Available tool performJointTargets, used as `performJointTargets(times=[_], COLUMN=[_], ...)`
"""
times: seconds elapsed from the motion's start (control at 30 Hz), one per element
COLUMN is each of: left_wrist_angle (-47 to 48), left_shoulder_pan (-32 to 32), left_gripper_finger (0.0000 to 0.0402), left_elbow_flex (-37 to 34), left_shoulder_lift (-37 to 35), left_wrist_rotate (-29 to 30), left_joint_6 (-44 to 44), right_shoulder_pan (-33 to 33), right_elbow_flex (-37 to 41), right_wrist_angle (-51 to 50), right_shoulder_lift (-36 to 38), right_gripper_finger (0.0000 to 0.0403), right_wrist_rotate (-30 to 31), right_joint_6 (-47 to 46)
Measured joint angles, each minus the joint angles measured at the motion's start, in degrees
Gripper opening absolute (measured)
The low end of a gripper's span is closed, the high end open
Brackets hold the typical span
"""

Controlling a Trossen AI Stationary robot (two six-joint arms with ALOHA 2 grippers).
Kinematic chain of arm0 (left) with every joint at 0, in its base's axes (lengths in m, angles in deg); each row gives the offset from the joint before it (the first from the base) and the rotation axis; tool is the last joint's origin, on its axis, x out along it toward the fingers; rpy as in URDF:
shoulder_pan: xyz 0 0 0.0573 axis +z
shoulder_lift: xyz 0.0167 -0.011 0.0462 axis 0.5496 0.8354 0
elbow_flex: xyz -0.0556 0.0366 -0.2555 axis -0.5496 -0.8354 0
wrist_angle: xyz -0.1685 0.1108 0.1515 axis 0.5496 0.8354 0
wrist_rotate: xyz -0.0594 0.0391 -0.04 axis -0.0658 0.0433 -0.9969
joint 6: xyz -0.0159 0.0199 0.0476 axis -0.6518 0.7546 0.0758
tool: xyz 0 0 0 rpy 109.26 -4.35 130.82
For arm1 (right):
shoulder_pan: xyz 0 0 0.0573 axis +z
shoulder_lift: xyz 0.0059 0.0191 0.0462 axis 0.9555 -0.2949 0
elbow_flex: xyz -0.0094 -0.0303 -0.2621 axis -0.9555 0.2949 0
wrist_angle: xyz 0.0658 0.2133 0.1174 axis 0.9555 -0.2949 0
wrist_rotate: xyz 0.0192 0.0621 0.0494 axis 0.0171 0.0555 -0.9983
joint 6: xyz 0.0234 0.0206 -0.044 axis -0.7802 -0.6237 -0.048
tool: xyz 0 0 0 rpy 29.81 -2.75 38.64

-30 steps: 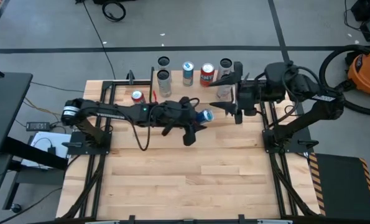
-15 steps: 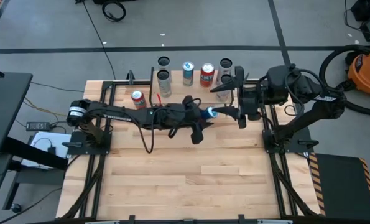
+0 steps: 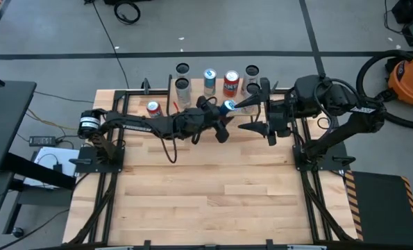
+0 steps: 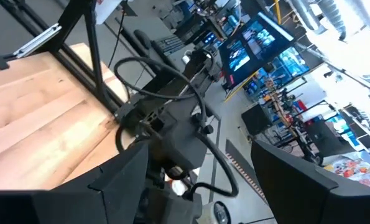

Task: Place canned beverage on shelf
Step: Put the blue soda can on the shelf aligned with the other blue soda can

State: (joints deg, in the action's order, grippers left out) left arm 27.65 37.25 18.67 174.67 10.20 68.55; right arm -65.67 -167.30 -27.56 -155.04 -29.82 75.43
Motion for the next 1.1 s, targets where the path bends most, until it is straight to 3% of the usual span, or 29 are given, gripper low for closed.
performJointTargets(times=[0.13, 0.27, 0.57, 0.7, 1.1], left_wrist_angle=[-16.8, -24.7, -31.3, -37.6, -49.3], left_shoulder_pan=[0.6, 0.7, 3.9, 5.9, 7.9], left_gripper_finger=[0.0222, 0.0222, 0.0222, 0.0222, 0.0222], left_elbow_flex=[-7.8, -12.6, -17.1, -19.3, -19.7], left_shoulder_lift=[-0.1, -0.2, -0.2, 1.2, 7.1], left_wrist_rotate=[1.8, 4.0, 4.6, 0.2, -1.0], left_joint_6=[2.0, 4.5, 7.1, 7.1, 10.3], right_shoulder_pan=[0.0, 0.0, 0.0, 0.0, 0.0], right_elbow_flex=[0.0, 0.0, 0.0, 0.0, 0.0], right_wrist_angle=[-1.9, -2.6, -2.6, -2.6, -2.5], right_shoulder_lift=[0.0, 0.0, 0.0, 0.0, 0.0], right_gripper_finger=[0.0295, 0.0295, 0.0295, 0.0295, 0.0295], right_wrist_rotate=[-0.7, -1.2, -1.2, -1.2, -1.4], right_joint_6=[0.0, 0.0, 0.0, 0.0, 0.0])
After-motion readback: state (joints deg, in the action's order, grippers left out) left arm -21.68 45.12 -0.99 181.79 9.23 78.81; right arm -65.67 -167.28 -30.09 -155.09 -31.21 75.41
